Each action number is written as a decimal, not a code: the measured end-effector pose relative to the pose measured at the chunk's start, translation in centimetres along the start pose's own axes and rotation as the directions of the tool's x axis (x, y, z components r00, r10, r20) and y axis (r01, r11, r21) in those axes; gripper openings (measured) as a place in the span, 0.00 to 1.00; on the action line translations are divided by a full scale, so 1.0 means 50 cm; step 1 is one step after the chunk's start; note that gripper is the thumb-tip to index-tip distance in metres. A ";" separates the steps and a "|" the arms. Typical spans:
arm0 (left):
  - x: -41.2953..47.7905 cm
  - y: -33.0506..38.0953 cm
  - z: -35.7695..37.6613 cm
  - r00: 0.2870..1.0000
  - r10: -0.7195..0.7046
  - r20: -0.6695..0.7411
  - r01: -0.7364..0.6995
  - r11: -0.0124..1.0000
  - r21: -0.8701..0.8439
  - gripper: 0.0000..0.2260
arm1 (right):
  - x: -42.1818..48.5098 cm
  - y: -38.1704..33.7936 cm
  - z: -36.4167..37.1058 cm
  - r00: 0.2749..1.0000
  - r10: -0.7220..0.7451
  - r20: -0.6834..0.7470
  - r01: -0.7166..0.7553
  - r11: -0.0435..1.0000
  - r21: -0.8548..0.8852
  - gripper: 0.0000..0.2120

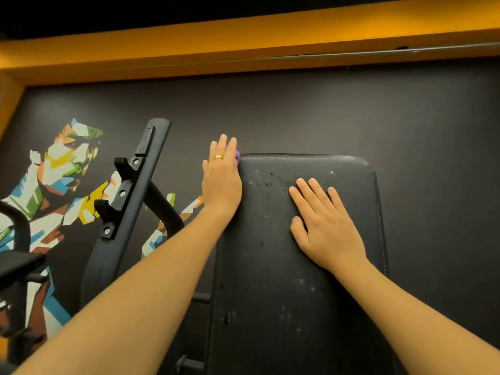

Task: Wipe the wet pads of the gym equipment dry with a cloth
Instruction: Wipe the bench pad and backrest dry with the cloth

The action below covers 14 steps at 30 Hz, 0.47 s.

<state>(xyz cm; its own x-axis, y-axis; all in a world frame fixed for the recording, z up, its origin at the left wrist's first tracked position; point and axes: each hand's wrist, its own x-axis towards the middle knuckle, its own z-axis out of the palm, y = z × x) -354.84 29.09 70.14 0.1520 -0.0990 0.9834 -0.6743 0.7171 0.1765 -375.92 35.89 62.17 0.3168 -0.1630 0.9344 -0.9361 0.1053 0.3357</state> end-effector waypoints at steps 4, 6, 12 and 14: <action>-0.004 -0.004 0.003 0.994 0.089 0.066 -0.092 0.994 0.053 0.24 | 0.000 0.000 -0.001 1.000 0.003 -0.006 -0.003 1.000 0.001 0.29; -0.020 -0.004 0.002 0.987 0.120 0.106 -0.125 0.991 0.044 0.24 | 0.000 -0.002 -0.004 1.000 0.009 0.007 -0.009 1.000 -0.011 0.29; -0.036 -0.006 0.013 0.983 0.147 0.108 -0.145 0.989 -0.027 0.22 | 0.002 -0.002 -0.003 1.000 0.011 0.025 -0.011 1.000 -0.018 0.30; -0.032 -0.009 0.021 0.985 0.141 0.102 -0.141 0.990 -0.009 0.22 | 0.002 0.000 -0.003 1.000 0.005 0.008 -0.005 1.000 -0.019 0.30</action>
<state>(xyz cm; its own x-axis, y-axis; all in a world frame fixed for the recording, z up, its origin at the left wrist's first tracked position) -355.52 28.19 68.50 -0.0190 -0.0670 0.9976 -0.6822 0.7303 0.0361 -375.86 35.99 62.29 0.3107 -0.1702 0.9351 -0.9346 0.1248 0.3332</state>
